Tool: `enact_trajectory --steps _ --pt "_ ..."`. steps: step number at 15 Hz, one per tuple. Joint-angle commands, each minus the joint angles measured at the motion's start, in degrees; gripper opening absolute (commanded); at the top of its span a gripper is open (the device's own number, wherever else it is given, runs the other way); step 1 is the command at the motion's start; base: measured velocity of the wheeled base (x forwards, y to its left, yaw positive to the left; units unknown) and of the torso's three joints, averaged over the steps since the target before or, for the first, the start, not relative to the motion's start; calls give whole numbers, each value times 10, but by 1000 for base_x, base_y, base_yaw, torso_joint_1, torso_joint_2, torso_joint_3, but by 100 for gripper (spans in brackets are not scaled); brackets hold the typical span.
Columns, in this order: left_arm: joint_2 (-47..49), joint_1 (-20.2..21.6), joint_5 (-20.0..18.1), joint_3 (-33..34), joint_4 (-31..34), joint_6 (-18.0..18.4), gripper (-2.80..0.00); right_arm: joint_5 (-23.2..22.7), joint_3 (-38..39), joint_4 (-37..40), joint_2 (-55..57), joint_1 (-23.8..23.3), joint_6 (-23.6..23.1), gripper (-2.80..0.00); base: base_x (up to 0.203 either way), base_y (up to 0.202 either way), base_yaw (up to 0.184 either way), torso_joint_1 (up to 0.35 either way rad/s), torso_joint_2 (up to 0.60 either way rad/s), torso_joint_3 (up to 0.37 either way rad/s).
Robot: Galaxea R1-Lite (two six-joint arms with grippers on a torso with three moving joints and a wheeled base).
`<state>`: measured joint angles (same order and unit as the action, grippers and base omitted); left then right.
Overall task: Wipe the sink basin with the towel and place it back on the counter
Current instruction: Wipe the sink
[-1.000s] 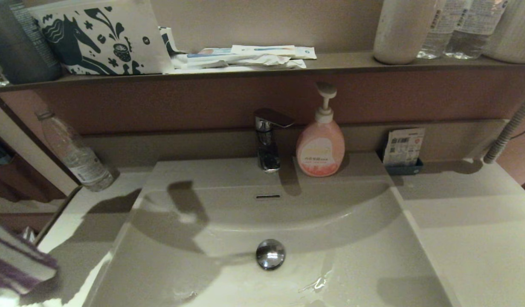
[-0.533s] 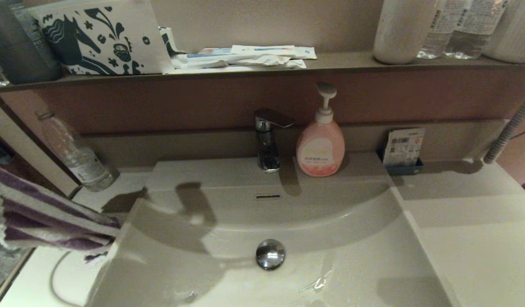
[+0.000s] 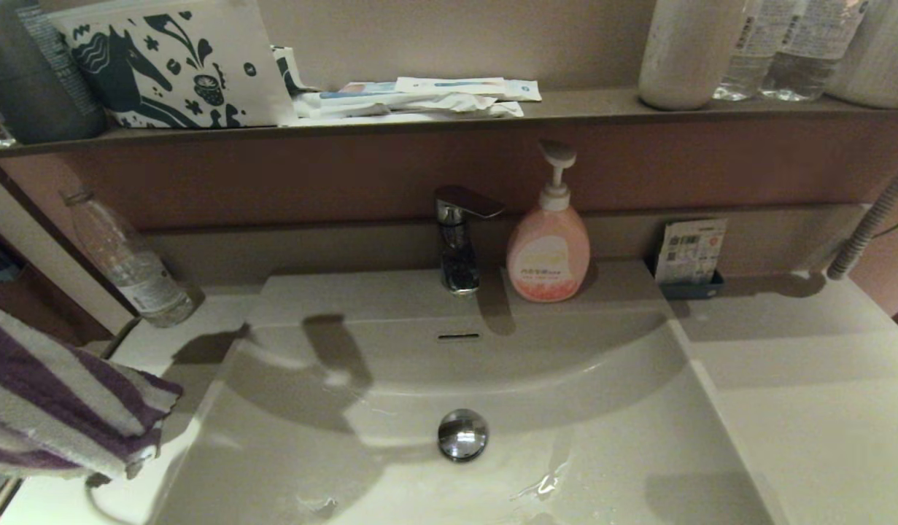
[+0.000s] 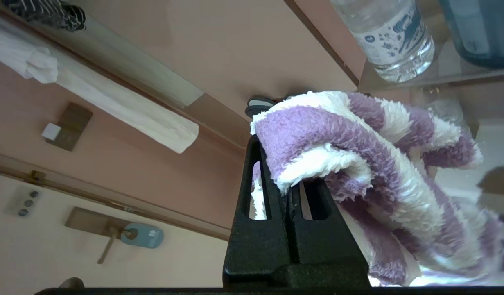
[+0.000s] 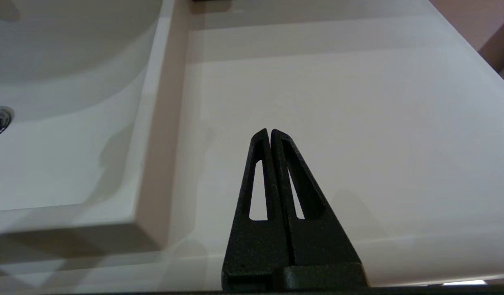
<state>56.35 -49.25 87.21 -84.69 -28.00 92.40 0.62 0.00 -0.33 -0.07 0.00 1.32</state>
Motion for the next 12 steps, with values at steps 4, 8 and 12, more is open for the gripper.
enact_trajectory --steps 4,8,12 --pt "-14 22 27 23 2 23 -280 0 0 0 1 0 0 -280 0 0 0 0 0 0" --pt "-30 94 27 55 -5 50 -280 0 0 0 1 0 0 -280 0 0 0 0 0 0" --pt "-41 209 -22 109 -16 49 -280 0 0 0 1 0 0 -280 0 0 0 0 0 0"
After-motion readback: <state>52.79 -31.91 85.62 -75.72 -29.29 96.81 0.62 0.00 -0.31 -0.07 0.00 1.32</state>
